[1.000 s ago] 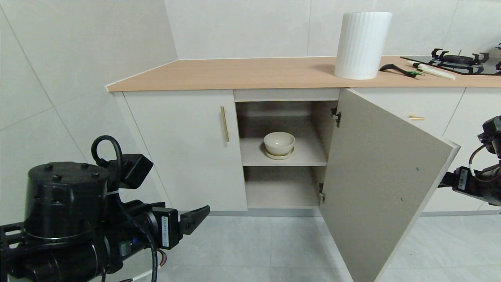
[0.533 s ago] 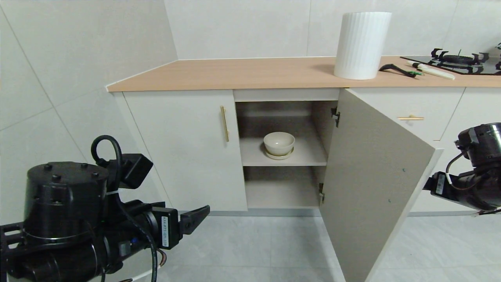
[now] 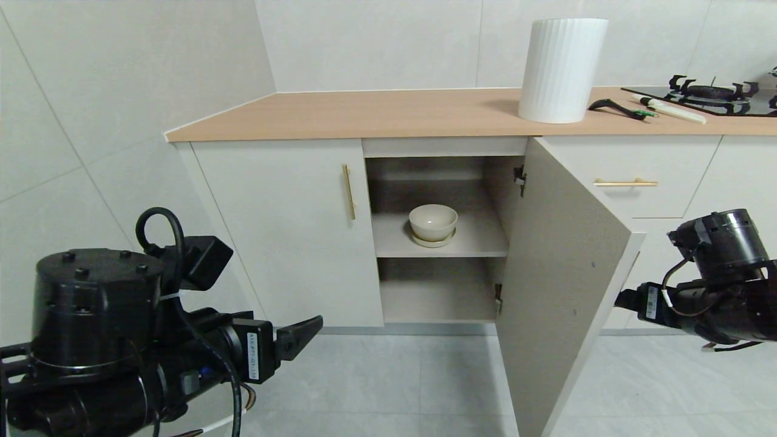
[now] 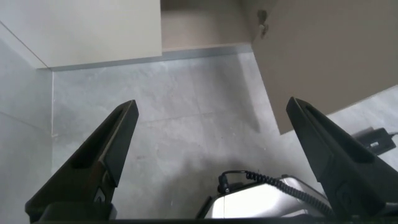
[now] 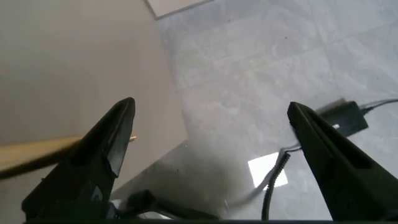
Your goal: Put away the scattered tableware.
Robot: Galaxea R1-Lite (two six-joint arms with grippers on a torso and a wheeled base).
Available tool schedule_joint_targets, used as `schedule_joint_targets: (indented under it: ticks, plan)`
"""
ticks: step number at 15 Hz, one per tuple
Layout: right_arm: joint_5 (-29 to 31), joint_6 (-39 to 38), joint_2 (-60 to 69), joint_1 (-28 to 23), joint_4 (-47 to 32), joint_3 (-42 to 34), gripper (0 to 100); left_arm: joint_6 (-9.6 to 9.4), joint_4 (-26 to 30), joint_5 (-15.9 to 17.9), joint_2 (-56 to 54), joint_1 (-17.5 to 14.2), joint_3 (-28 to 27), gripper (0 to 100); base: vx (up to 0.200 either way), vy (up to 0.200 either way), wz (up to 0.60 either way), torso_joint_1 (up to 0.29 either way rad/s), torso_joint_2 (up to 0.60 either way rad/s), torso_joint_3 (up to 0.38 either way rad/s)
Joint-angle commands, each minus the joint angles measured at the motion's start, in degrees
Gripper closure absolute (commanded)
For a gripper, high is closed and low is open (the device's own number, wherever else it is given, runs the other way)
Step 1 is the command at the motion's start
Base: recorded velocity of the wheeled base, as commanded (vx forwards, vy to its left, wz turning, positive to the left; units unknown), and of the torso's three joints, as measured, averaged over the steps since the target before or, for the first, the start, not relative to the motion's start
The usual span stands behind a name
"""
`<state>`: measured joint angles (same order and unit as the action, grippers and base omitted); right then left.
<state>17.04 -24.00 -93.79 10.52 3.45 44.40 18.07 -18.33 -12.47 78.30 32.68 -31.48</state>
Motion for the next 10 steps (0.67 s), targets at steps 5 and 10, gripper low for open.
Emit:
schedule_joint_targets:
  ticks: [5,10]
  plan:
    - [-0.3,0.4,-5.0,8.6,5.3,6.8,0,-0.14,0.0,0.0,-1.0,-1.4,-0.2,0,0.0,0.0,0.0,0.0,0.0,0.0]
    - [-4.3,0.8,-12.6,12.8,4.7,16.0,0,-0.22,-0.1,0.0,-1.0,-2.1,-0.3,0,0.0,0.0,0.0,0.0,0.0,0.0]
